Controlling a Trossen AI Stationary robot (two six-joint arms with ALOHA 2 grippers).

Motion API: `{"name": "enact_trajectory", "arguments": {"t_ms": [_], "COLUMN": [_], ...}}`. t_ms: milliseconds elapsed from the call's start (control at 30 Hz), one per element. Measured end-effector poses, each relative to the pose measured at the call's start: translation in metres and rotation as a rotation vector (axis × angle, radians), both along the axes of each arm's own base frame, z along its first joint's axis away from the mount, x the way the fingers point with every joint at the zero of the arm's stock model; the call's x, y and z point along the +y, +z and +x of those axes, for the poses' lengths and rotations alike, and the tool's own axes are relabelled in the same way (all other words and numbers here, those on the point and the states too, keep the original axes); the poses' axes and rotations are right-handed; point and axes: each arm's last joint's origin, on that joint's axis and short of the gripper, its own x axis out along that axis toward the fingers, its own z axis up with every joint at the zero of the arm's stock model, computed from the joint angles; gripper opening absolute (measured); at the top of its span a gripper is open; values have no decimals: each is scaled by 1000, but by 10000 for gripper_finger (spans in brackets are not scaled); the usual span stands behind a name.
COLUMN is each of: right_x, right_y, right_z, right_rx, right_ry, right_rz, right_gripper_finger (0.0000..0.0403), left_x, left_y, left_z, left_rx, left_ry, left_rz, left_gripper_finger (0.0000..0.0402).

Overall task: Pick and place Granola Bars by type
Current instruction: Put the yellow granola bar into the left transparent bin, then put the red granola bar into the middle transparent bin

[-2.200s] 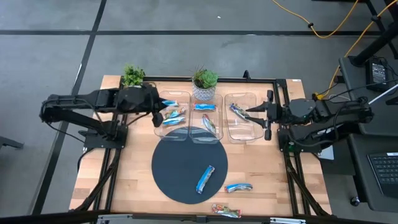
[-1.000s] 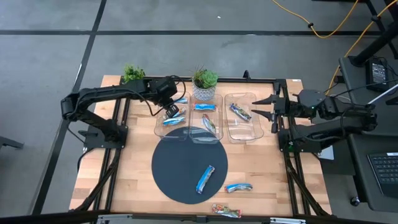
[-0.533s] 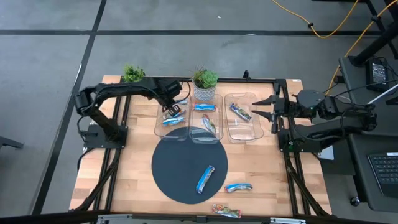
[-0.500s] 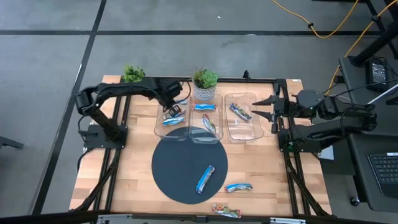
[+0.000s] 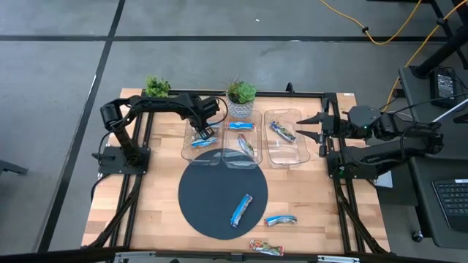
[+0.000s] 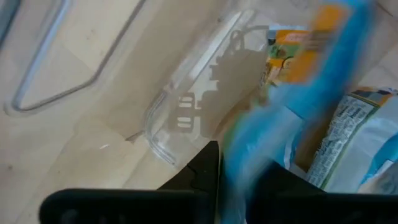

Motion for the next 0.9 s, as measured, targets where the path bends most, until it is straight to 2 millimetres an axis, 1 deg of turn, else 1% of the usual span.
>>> {"name": "enact_trajectory", "arguments": {"t_ms": [300,433,533,733,800,900], "right_x": [0,0,0,1,2,6], "right_y": [0,0,-1,-5,-7,-12], "right_z": [0,0,0,-1,-2,-3], "right_rx": [0,0,7,55,82,140], "right_ry": [0,3,5,21,81,215], "right_rz": [0,1,-4,-5,-1,16], "right_gripper_finger": [131,131,131,131,131,131], "left_x": [1,-2,-7,-27,-38,-56], "left_y": [1,12,24,60,73,94], "left_z": [1,-2,-4,-11,-14,-18], "left_rx": [-7,-33,-70,-196,-261,-373], "left_ry": [5,0,0,-2,-7,-25], "left_rz": [35,47,63,105,114,117], "left_gripper_finger": [88,113,130,147,147,147]}}
